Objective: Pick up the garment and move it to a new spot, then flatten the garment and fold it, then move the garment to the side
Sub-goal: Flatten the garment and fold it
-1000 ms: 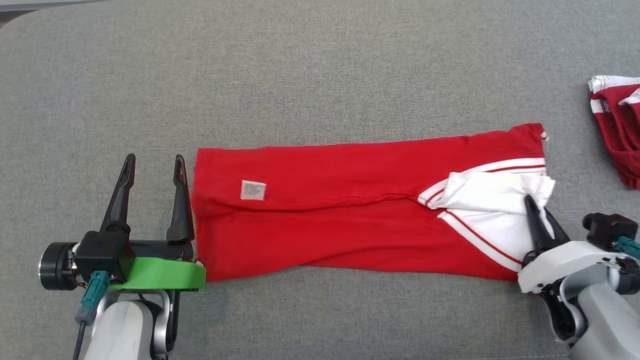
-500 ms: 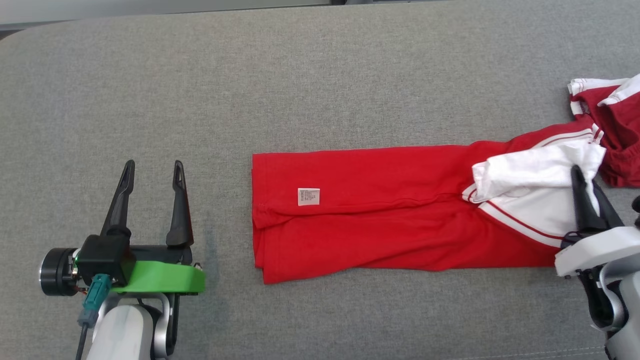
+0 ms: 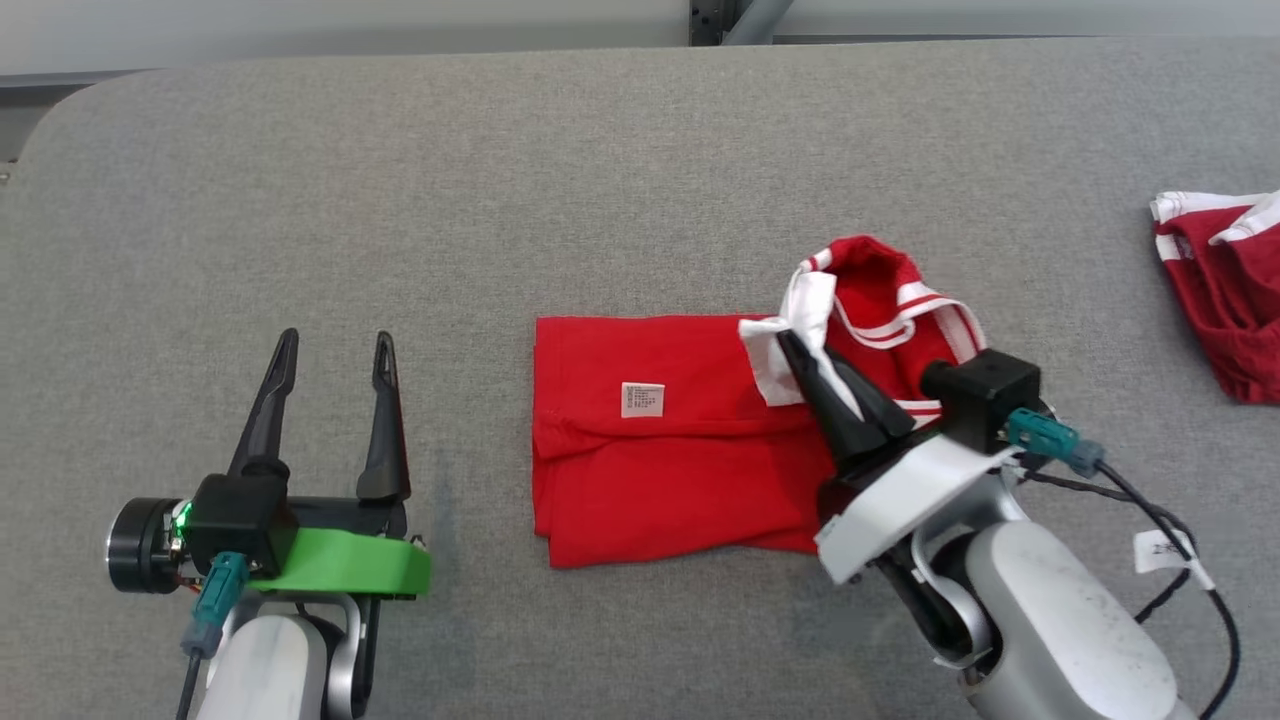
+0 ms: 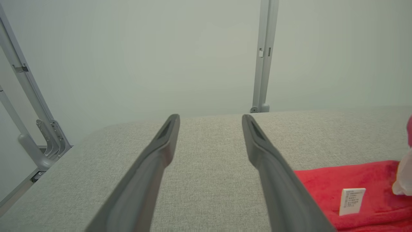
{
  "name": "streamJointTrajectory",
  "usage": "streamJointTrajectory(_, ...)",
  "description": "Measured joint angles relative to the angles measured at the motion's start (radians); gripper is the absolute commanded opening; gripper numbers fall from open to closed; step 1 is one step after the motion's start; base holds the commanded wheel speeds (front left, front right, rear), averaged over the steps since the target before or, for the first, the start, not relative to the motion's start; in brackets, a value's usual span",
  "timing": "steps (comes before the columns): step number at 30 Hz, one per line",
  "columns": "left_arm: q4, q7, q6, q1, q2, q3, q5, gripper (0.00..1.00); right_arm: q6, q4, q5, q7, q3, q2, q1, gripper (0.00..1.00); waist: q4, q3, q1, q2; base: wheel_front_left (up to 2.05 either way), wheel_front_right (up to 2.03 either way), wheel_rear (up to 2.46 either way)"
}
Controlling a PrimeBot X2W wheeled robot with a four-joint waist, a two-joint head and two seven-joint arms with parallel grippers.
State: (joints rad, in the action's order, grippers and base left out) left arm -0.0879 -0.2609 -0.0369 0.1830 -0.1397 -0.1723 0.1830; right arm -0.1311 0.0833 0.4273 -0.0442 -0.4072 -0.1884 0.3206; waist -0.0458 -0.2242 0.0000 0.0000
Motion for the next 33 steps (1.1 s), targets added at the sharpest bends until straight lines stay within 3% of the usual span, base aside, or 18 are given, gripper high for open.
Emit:
streamJointTrajectory(7, -0.005, 0.000, 0.002, 0.000, 0.017, -0.013, -0.001, 1.00, 0.000, 0.159, 0.024, -0.016, -0.113, 0.114, 0.067, 0.00, -0.040, -0.013, 0.0000, 0.0000, 0.00, 0.00, 0.00)
streamJointTrajectory(18, -0.019, 0.000, 0.015, 0.018, 0.037, -0.029, -0.008, 1.00, 0.000, 0.388, 0.139, -0.121, -0.268, 0.137, 0.201, 0.00, -0.084, -0.048, 0.0000, 0.0000, 0.00, 0.00, 0.00)
streamJointTrajectory(19, -0.021, 0.000, 0.016, 0.018, 0.037, -0.028, -0.009, 1.00, 0.000, 0.400, 0.146, -0.133, -0.281, 0.137, 0.211, 0.28, -0.086, -0.051, 0.0000, 0.0000, 0.00, 0.00, 0.00)
streamJointTrajectory(20, -0.023, 0.000, 0.017, 0.018, 0.038, -0.027, -0.010, 1.00, 0.000, 0.411, 0.156, -0.141, -0.290, 0.137, 0.221, 0.93, -0.087, -0.053, 0.0000, 0.0000, 0.00, 0.00, 0.00)
streamJointTrajectory(21, -0.025, 0.000, 0.018, 0.018, 0.038, -0.027, -0.010, 1.00, 0.000, 0.420, 0.163, -0.148, -0.300, 0.137, 0.230, 1.00, -0.087, -0.054, 0.0000, 0.0000, 0.00, 0.00, 0.00)
streamJointTrajectory(27, -0.028, 0.000, 0.019, 0.019, 0.041, -0.022, -0.015, 1.00, 0.000, 0.422, 0.159, -0.184, -0.343, 0.137, 0.270, 1.00, -0.077, -0.050, 0.0000, 0.0000, 0.00, 0.00, 0.00)
streamJointTrajectory(33, -0.026, 0.000, 0.019, 0.018, 0.041, -0.010, -0.019, 1.00, 0.000, 0.291, 0.113, -0.207, -0.358, 0.138, 0.273, 1.00, -0.052, -0.043, 0.0000, 0.0000, 0.00, 0.00, 0.00)
